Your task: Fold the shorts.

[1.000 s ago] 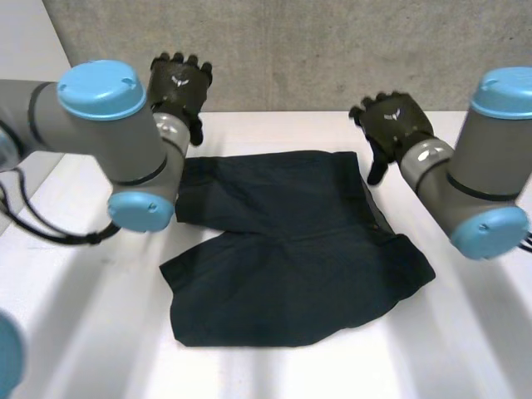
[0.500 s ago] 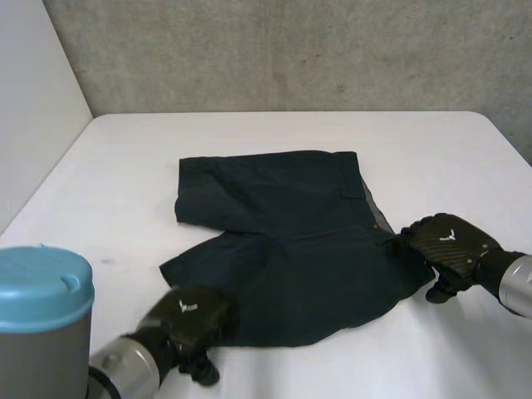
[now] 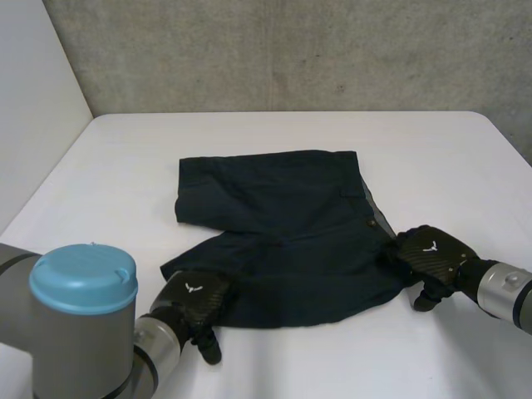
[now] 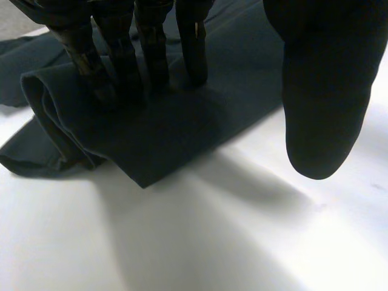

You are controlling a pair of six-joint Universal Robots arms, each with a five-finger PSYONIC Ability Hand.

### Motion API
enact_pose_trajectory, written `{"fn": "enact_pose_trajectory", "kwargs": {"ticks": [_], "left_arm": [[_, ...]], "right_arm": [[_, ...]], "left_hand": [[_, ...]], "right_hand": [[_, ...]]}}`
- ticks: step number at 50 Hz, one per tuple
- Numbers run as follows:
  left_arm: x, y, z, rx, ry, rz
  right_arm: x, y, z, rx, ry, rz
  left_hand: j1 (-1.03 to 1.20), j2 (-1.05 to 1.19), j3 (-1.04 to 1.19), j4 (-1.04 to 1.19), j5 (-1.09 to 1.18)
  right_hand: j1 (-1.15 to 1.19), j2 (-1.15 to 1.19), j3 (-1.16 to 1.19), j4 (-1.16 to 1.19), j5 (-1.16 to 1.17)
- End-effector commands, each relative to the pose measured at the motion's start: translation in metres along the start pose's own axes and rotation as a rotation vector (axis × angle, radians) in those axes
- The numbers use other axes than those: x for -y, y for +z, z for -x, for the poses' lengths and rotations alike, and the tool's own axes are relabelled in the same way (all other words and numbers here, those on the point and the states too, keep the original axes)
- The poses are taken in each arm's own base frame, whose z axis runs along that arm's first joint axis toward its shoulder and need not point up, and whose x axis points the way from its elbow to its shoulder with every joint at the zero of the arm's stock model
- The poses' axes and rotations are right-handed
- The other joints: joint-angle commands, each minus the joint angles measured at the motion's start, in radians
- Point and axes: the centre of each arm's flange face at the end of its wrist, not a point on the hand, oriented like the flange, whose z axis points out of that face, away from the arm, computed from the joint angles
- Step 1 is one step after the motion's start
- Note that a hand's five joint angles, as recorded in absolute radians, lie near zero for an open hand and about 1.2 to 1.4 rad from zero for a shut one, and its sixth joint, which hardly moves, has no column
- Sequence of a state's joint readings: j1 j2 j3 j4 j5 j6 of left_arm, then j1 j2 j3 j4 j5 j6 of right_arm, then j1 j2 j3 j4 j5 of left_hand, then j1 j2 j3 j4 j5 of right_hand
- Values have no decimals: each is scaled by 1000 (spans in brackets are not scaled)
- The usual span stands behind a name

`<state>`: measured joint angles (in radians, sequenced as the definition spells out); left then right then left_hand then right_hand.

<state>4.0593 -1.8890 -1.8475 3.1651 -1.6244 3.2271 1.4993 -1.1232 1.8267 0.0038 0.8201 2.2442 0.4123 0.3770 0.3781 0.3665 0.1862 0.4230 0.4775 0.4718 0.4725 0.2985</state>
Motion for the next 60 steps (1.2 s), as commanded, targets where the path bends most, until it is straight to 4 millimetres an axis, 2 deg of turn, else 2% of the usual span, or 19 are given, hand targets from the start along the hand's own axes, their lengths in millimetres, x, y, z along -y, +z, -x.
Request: {"fn": "enact_pose_trajectory", "kwargs": {"ticks": [1,8,14,21,24,26,28,31,38,43,44,53,55,57,60], "left_arm": [[5,19,1,16,25,-16],[9,35,3,43,64,-25],[10,46,3,53,87,-57],[11,58,3,67,155,-98],[13,60,6,82,178,-116],[14,60,10,103,186,-118],[15,57,10,109,188,-118],[31,42,13,120,185,-167],[51,1,26,147,166,-195],[49,-31,36,116,143,-73],[48,-37,36,102,139,-49],[23,-94,19,-168,53,251],[20,-99,17,-199,33,299],[21,-99,18,-206,35,302],[38,-84,33,-145,33,198]], "right_arm": [[4,8,6,-7,-33,3],[8,12,12,5,-49,-7],[10,14,10,-10,-22,-16],[12,13,5,-44,19,-4],[13,11,3,-64,35,10],[13,11,3,-73,36,16],[15,9,3,-82,33,26],[17,7,4,-90,34,37],[36,-12,4,-98,33,56],[50,-32,11,-74,45,93],[57,-42,15,-63,43,108],[74,-92,47,99,-25,257],[75,-104,56,163,-54,321],[78,-109,56,195,-94,349],[81,-105,51,172,-110,333]], "left_hand": [[-31,4,3,14,20],[21,57,55,67,73],[174,209,208,220,225],[491,526,525,536,542],[728,764,762,774,780],[983,1018,1017,1028,1034],[984,1019,1018,1030,1036],[984,1019,1018,1030,1036],[984,1019,1018,1030,1036],[984,1019,1018,1030,1036],[984,1019,1018,1030,1036],[984,1019,1018,1030,1036],[984,1019,1018,1030,1036],[984,1019,1018,1030,1036],[984,1019,1018,1030,1036]], "right_hand": [[266,212,217,217,216],[539,485,491,490,489],[973,918,924,923,923],[973,919,924,924,923],[973,919,924,924,923],[973,919,924,924,923],[973,919,924,924,923],[973,919,924,924,923],[973,919,924,924,923],[973,919,924,924,923],[973,919,924,924,923],[973,919,924,924,923],[973,919,924,924,923],[973,919,924,924,923],[973,919,924,924,923]]}}
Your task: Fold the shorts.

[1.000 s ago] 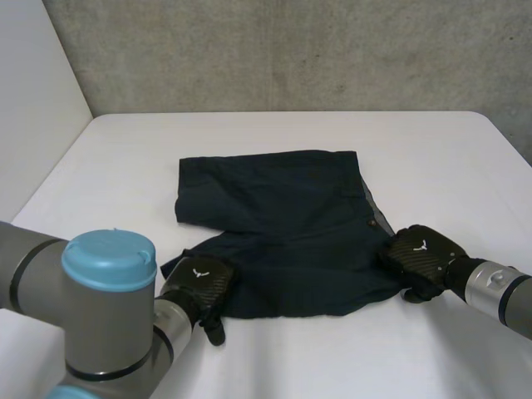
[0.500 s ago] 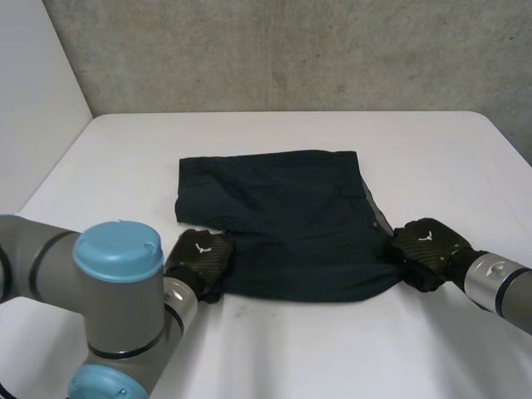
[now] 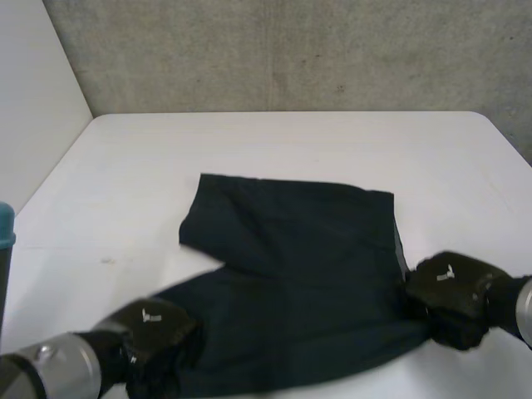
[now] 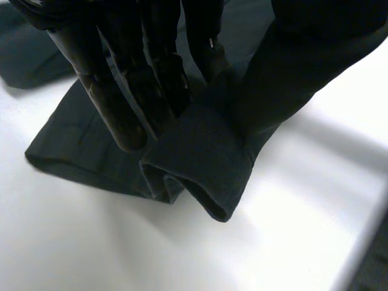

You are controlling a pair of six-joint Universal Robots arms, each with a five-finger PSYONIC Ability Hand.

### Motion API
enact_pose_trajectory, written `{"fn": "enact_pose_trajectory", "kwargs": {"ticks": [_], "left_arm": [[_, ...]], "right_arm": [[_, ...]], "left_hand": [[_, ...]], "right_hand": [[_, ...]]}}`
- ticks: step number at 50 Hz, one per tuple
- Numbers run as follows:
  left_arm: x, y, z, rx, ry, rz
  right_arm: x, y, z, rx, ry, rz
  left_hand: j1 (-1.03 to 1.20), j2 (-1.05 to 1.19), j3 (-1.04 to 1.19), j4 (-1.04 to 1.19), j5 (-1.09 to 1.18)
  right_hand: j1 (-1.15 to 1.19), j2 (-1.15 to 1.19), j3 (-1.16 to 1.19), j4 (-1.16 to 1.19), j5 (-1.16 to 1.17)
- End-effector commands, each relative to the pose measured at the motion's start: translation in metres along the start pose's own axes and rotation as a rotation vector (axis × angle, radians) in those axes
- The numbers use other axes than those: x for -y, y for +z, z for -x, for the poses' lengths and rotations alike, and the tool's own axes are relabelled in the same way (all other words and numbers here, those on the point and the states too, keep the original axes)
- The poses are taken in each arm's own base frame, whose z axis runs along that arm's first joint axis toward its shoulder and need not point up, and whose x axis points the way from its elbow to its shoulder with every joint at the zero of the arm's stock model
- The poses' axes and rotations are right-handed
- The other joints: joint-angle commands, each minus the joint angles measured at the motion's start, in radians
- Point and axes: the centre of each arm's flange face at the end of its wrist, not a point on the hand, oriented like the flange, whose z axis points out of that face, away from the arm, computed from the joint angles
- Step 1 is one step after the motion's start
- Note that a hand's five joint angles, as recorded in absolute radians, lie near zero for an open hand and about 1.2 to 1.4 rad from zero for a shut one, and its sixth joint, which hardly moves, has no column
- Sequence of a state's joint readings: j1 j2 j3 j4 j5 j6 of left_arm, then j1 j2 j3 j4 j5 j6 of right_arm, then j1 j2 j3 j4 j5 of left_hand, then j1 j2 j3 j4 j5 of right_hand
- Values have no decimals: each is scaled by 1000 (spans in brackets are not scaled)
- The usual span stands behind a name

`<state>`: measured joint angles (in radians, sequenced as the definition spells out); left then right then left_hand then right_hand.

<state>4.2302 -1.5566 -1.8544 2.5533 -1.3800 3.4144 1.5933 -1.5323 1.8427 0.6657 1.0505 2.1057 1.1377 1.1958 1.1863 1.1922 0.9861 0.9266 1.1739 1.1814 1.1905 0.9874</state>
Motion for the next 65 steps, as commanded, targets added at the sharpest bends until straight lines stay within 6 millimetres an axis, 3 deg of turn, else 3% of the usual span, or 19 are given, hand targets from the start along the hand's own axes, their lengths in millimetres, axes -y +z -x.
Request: {"fn": "enact_pose_trajectory", "kwargs": {"ticks": [1,4,5,10,15,18,25,30,31,32,33,34,36,41,46,52,57,59,65], "left_arm": [[20,7,21,34,-17,-87],[43,30,40,81,-2,-181],[50,37,45,94,3,-204],[86,78,72,165,24,-298],[114,132,102,295,24,-313],[130,159,102,343,42,-343],[153,203,112,399,58,-445],[166,229,111,424,79,-578],[168,231,110,429,83,-599],[171,232,110,433,88,-621],[172,233,109,438,95,-640],[176,233,109,452,104,-670],[177,234,104,454,119,-691],[177,226,90,439,145,-701],[176,191,84,433,145,-682],[156,153,74,405,135,-631],[124,129,62,382,134,-566],[117,126,58,370,136,-557],[91,123,49,336,142,-521]], "right_arm": [[7,-5,-7,13,-49,36],[9,14,-28,-35,40,2],[12,29,-38,-58,85,-16],[39,62,-47,-108,94,-93],[50,95,-70,-223,54,-90],[57,119,-85,-291,28,-136],[62,171,-111,-443,-31,-243],[69,192,-120,-591,-61,-316],[72,194,-121,-610,-71,-342],[76,197,-126,-656,-82,-385],[77,198,-128,-678,-86,-403],[78,199,-130,-695,-89,-416],[82,196,-136,-742,-85,-440],[90,171,-134,-762,0,-463],[93,131,-122,-715,112,-496],[53,100,-78,-517,261,-317],[25,96,-52,-417,353,-253],[12,99,-47,-407,381,-241],[-4,107,-47,-445,379,-279]], "left_hand": [[259,200,210,204,236],[259,200,210,204,236],[259,200,210,204,236],[259,200,210,204,236],[259,200,210,204,236],[259,200,210,204,236],[259,200,210,204,236],[259,200,210,204,236],[180,122,132,126,158],[5,-53,-43,-49,-18],[-258,-316,-307,-313,-281],[-775,-833,-824,-830,-798],[-912,-970,-961,-967,-935],[-942,-1000,-990,-996,-965],[-936,-994,-985,-990,-959],[-939,-997,-987,-993,-962],[-942,-1000,-990,-996,-965],[-942,-1000,-990,-996,-965],[-942,-1000,-990,-996,-965]], "right_hand": [[470,222,215,206,234],[470,222,215,206,234],[470,222,215,206,234],[470,222,215,206,234],[470,222,215,206,234],[470,222,215,206,234],[470,222,215,206,234],[470,222,215,206,234],[349,101,94,85,113],[-286,-533,-541,-550,-522],[-519,-767,-774,-783,-755],[-615,-862,-869,-879,-850],[-752,-999,-1007,-1016,-987],[-752,-999,-1007,-1016,-987],[-752,-999,-1007,-1016,-987],[-628,-875,-883,-892,-863],[-548,-796,-803,-812,-784],[-449,-696,-704,-713,-684],[-436,-684,-691,-700,-672]]}}
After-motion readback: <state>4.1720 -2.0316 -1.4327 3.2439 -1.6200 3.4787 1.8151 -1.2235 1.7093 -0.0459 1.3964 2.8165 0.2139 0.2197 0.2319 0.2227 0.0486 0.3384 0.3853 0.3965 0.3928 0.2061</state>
